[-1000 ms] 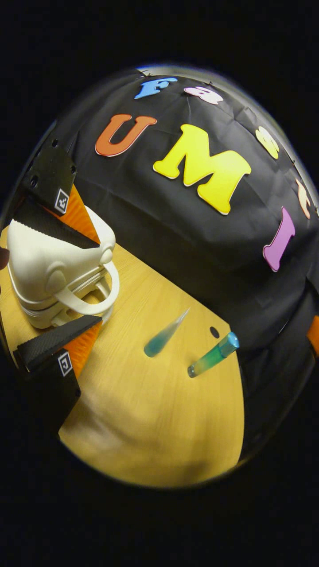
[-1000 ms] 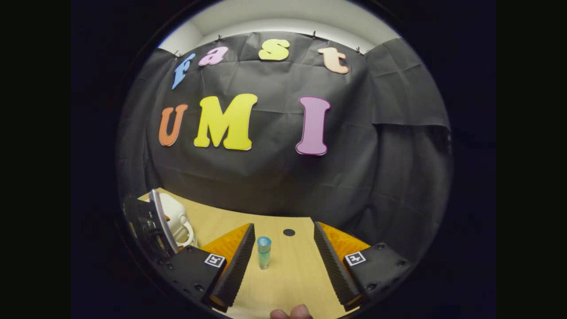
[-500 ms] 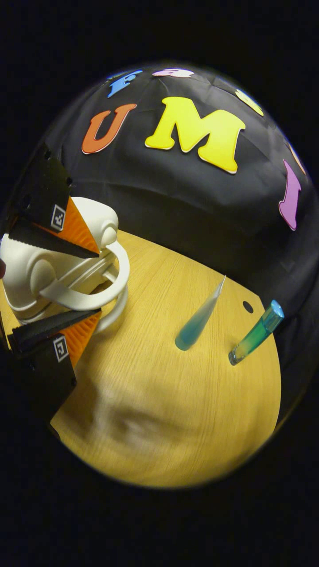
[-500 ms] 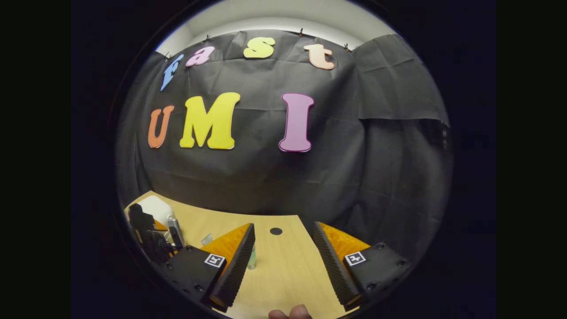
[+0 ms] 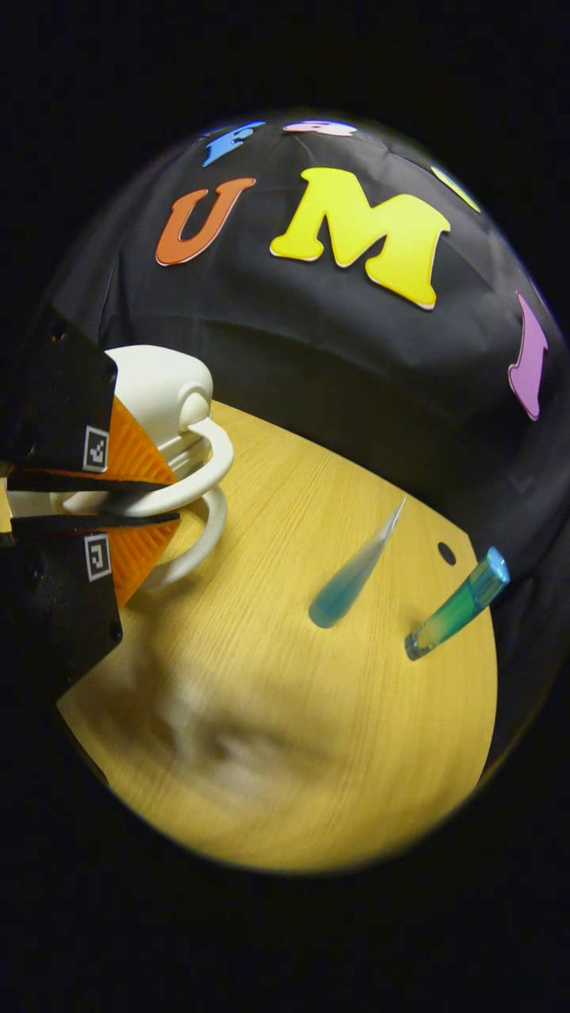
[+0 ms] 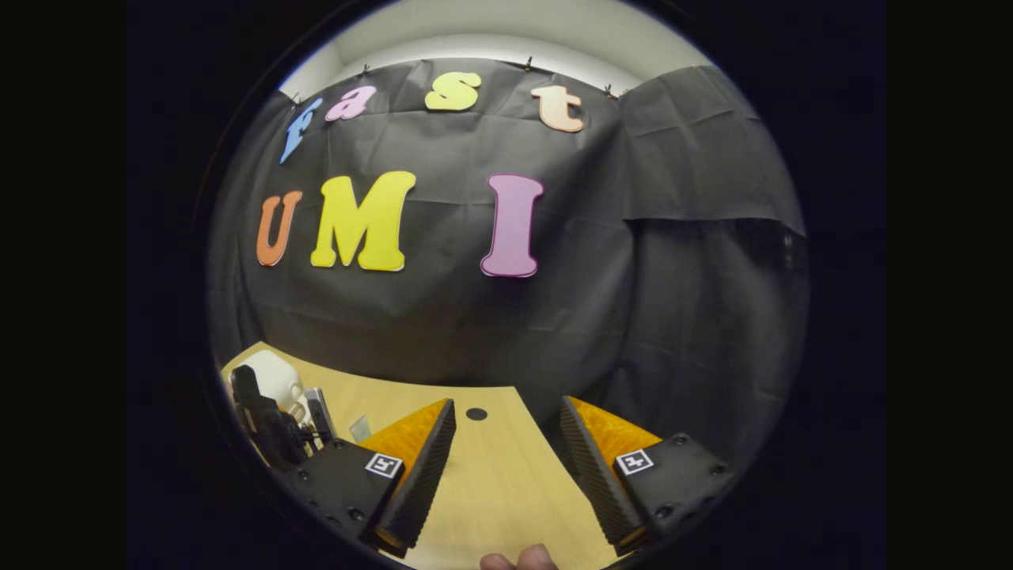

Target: First open the suitcase, pack the skin care products into it, and then close the suitcase.

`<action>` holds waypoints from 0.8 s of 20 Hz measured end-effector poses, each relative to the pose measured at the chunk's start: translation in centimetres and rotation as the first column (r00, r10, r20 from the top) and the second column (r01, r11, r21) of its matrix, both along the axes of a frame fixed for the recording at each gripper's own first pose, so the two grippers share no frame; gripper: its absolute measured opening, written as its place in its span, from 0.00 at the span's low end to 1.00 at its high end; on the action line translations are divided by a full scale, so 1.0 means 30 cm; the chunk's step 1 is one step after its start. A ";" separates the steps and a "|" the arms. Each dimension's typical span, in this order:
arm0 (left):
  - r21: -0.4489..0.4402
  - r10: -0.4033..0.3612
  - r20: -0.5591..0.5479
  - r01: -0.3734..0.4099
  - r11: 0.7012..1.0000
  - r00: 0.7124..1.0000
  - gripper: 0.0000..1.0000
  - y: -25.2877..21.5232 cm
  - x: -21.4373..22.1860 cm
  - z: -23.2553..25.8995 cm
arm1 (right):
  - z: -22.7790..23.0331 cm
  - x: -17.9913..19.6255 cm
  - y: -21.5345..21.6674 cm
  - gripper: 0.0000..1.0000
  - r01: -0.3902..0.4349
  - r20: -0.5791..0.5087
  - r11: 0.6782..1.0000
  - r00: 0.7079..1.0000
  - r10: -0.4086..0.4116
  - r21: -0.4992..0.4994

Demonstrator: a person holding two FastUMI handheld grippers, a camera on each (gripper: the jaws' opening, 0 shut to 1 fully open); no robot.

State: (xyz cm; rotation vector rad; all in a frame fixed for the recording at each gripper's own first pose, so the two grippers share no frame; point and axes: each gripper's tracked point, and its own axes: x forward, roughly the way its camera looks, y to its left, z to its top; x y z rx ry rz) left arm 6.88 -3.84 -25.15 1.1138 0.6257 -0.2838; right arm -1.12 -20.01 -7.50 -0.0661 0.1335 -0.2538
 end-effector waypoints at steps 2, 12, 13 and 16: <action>-0.064 0.030 0.057 -0.027 0.998 0.998 0.10 0.018 0.008 0.090 | 0.023 0.000 0.020 0.79 0.001 0.005 1.000 1.000 -0.001 -0.003; -0.594 0.283 0.358 -0.016 0.804 0.890 0.04 0.401 0.066 0.626 | 0.176 0.067 0.391 0.79 -0.141 0.052 0.990 0.989 0.141 -0.002; -0.618 0.294 0.368 -0.004 0.786 0.882 0.04 0.456 0.072 0.654 | 0.181 0.075 0.432 0.79 -0.158 0.051 0.987 0.986 0.158 0.001; -0.664 0.363 0.405 -0.003 0.748 0.839 0.04 0.659 0.076 0.708 | 0.176 0.087 0.559 0.79 -0.210 0.024 0.978 0.977 0.211 -0.009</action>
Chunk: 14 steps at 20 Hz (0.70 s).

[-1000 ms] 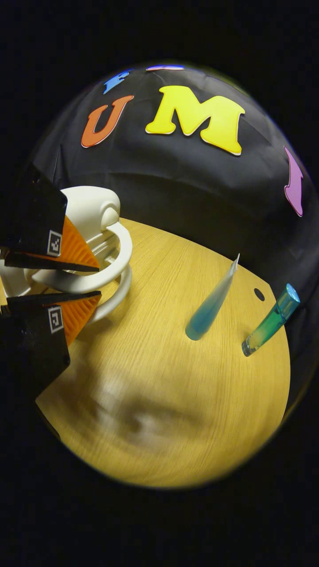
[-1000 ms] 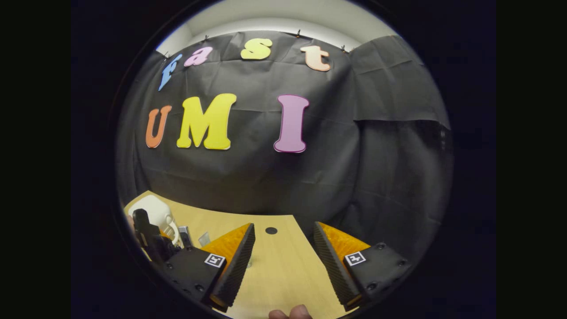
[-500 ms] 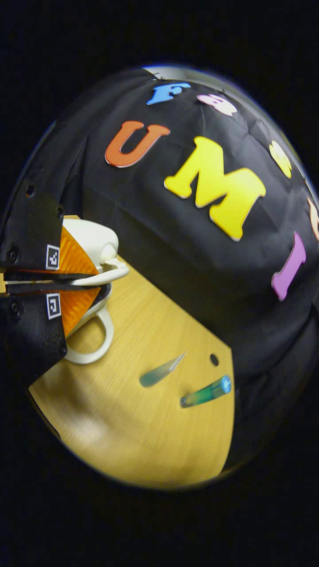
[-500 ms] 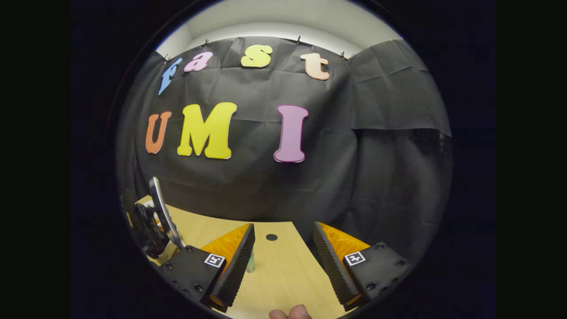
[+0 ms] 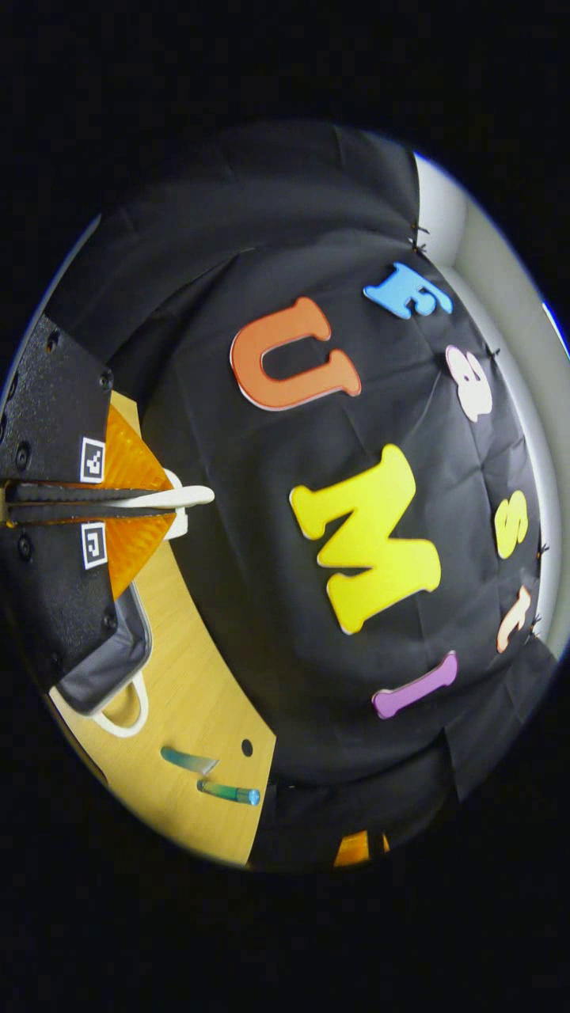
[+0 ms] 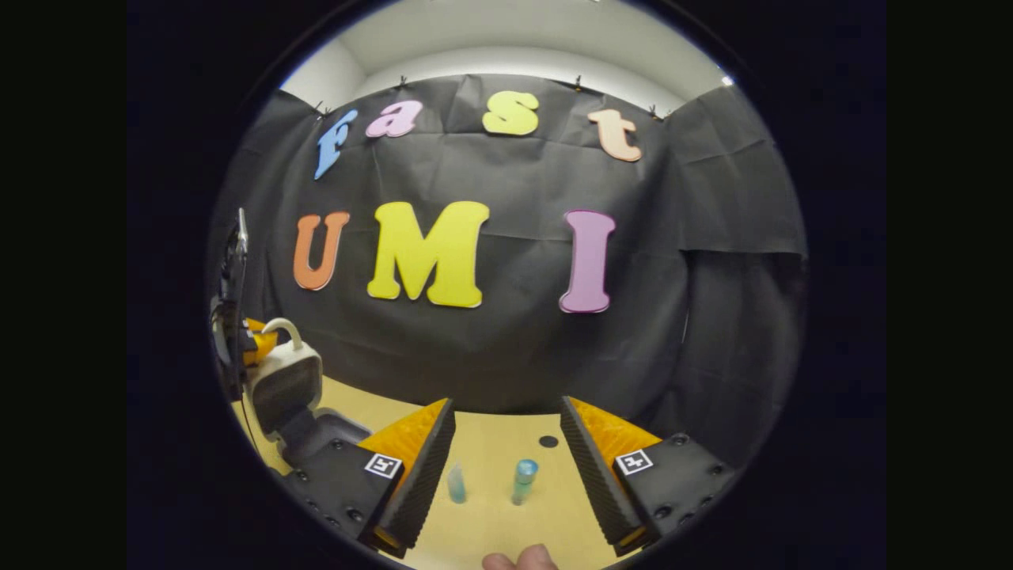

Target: First open the suitcase, pack the skin care products into it, and then close the suitcase.

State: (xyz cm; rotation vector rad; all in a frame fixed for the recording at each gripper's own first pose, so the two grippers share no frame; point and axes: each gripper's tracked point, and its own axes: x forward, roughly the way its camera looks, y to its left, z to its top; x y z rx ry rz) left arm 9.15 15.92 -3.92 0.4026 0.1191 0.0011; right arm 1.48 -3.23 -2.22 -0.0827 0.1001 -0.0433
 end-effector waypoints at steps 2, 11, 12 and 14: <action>-0.101 0.047 0.043 -0.042 0.994 0.998 0.04 0.147 0.011 0.015 | 0.019 -0.001 0.057 0.79 -0.017 0.002 1.000 1.000 0.017 -0.009; -0.270 0.253 -0.133 -0.281 0.921 0.958 0.06 0.739 0.047 -0.335 | -0.039 -0.038 0.200 0.79 -0.034 -0.068 0.998 0.997 0.031 -0.052; -0.284 0.257 -0.158 -0.293 0.913 0.953 0.07 0.783 0.061 -0.394 | -0.044 -0.035 0.216 0.80 -0.043 -0.074 0.997 0.997 0.038 -0.066; -0.312 0.263 -0.229 -0.327 0.892 0.937 0.08 0.834 0.104 -0.503 | -0.048 -0.025 0.251 0.79 -0.059 -0.084 0.994 0.995 0.052 -0.092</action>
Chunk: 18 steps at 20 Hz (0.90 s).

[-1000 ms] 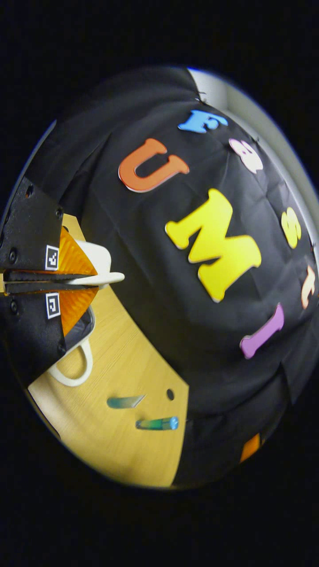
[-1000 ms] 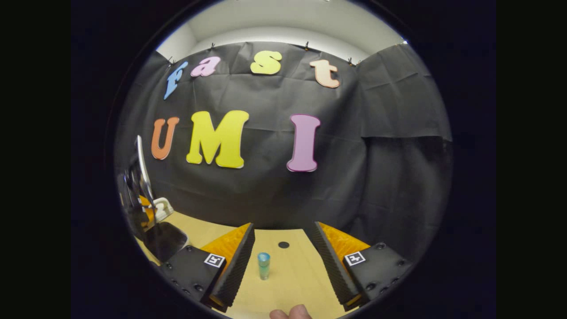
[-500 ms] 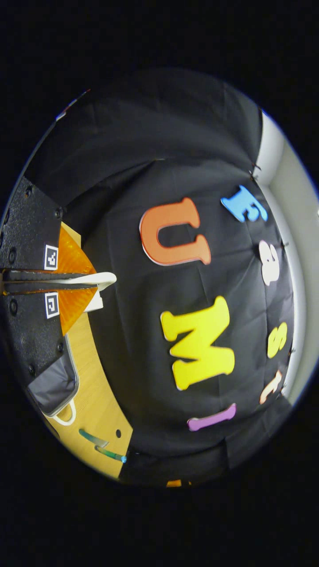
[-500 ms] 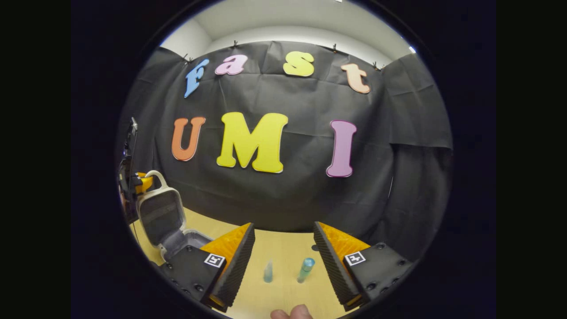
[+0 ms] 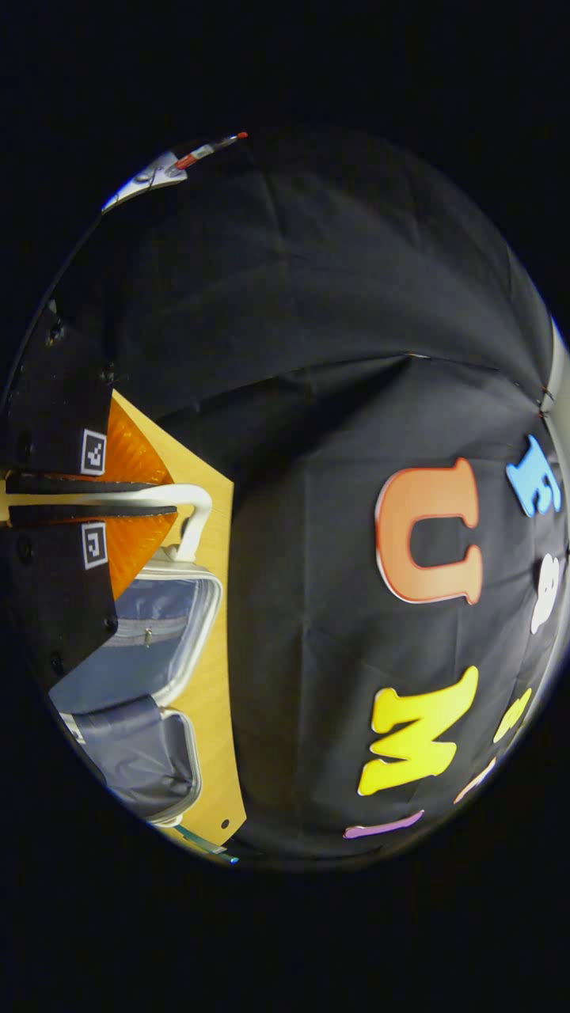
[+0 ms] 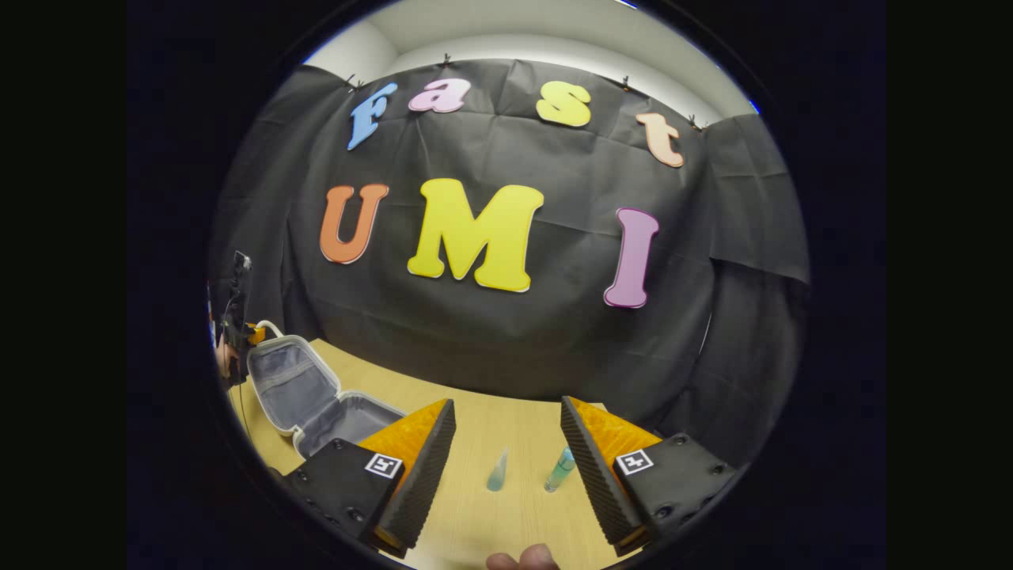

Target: First open the suitcase, pack the skin care products into it, and then close the suitcase.

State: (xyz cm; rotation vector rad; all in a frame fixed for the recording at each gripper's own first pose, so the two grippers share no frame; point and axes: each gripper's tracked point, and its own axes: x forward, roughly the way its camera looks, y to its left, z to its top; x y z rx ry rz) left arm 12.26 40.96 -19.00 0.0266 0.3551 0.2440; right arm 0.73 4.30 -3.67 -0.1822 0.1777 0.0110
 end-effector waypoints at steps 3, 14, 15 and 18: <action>-0.077 0.012 -0.088 -0.019 0.997 0.996 0.08 0.007 0.031 -0.162 | -0.003 0.012 0.041 0.77 -0.020 -0.003 0.999 1.000 0.020 -0.026; -0.105 0.147 -0.124 -0.160 0.981 0.981 0.43 0.062 -0.018 -0.237 | -0.073 0.032 0.016 0.79 -0.004 -0.054 1.000 0.999 0.003 -0.021; -0.118 0.152 -0.105 -0.164 0.979 0.983 0.57 0.043 -0.029 -0.210 | -0.076 0.032 0.007 0.79 -0.005 -0.052 1.000 0.999 0.004 -0.014; -0.102 0.157 0.002 -0.156 0.982 0.988 0.93 -0.032 -0.065 -0.029 | -0.079 0.040 -0.032 0.79 0.002 -0.042 1.000 0.999 -0.001 0.015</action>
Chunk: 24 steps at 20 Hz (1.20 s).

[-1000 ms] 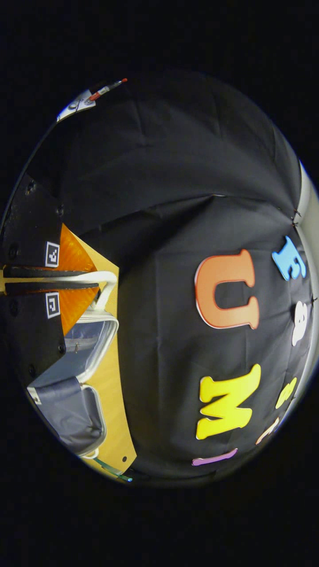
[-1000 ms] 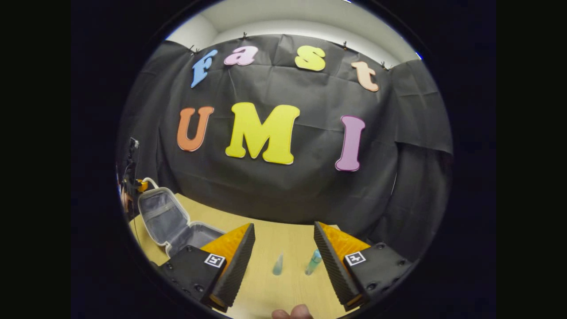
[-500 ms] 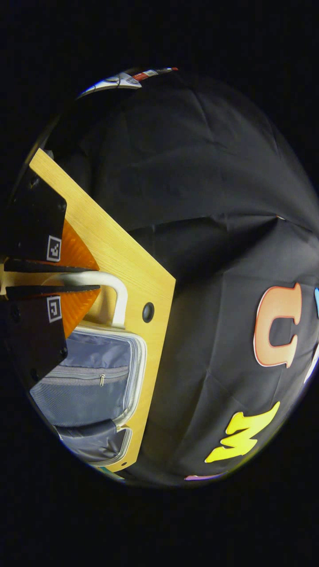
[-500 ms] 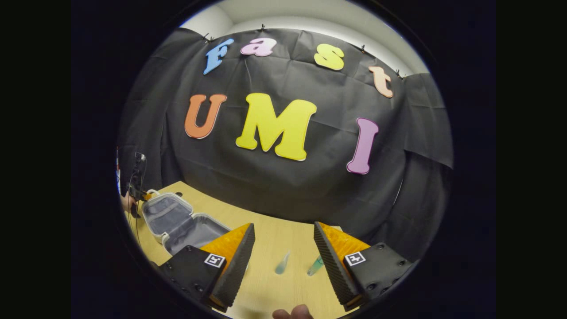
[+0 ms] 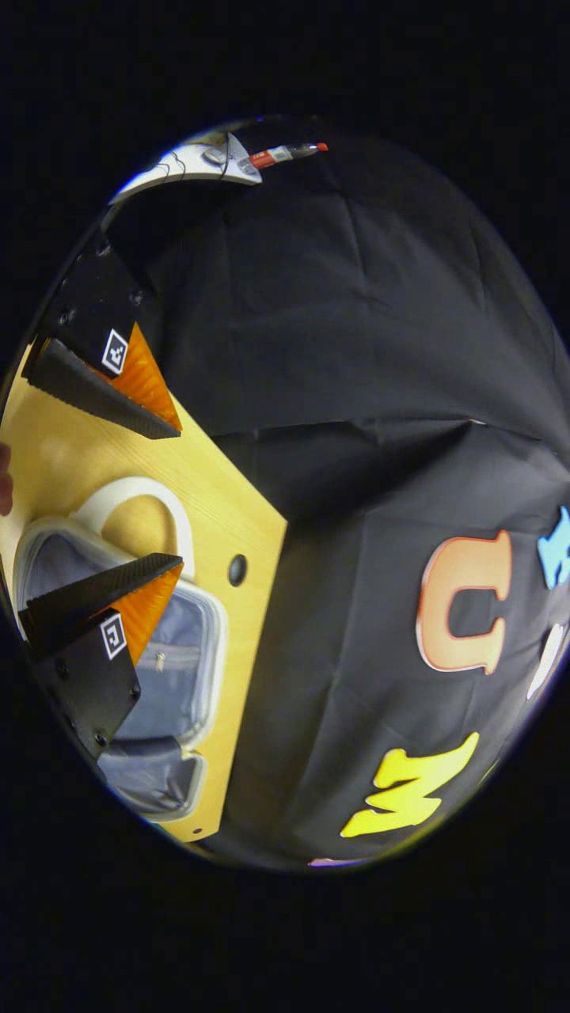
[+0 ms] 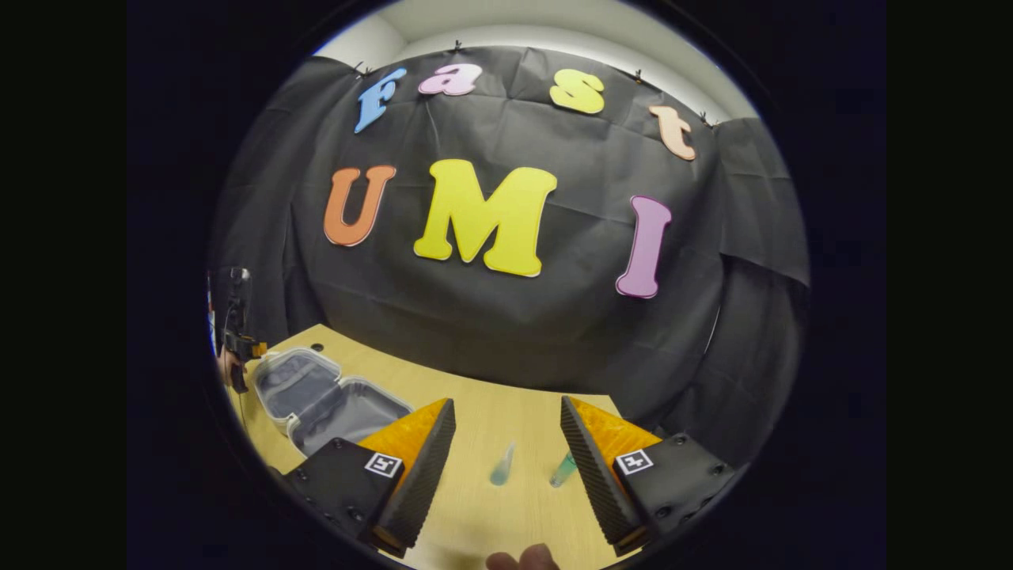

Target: First open the suitcase, pack the skin care products into it, and then close the suitcase.

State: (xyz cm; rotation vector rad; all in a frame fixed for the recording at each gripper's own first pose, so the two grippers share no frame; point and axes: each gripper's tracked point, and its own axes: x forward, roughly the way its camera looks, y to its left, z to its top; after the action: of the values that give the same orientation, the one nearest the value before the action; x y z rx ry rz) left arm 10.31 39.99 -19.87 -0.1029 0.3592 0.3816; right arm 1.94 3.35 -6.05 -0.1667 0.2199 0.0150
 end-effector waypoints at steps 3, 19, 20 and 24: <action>0.055 -0.061 0.105 0.055 0.997 0.993 0.93 -0.177 -0.039 0.218 | -0.006 0.000 -0.050 0.79 -0.006 0.007 0.999 1.000 0.006 0.037; 0.025 -0.491 0.141 0.493 0.870 0.860 0.93 -1.495 -0.141 0.373 | -0.170 -0.014 -0.542 0.80 0.009 -0.045 0.995 0.999 -0.005 0.098; 0.031 -0.518 0.133 0.519 0.854 0.845 0.93 -1.561 -0.142 0.354 | -0.183 -0.019 -0.568 0.80 0.014 -0.056 0.995 0.998 -0.009 0.094; 0.012 -0.618 0.073 0.619 0.786 0.783 0.93 -1.781 -0.111 0.206 | -0.221 -0.028 -0.681 0.79 0.036 -0.091 0.997 0.995 -0.029 0.076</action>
State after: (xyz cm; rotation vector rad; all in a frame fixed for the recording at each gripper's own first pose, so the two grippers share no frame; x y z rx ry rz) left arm 6.98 -13.43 -13.68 -0.0055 0.3020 -0.2834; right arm 1.11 -17.08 -12.67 -0.0857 0.3110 -0.0012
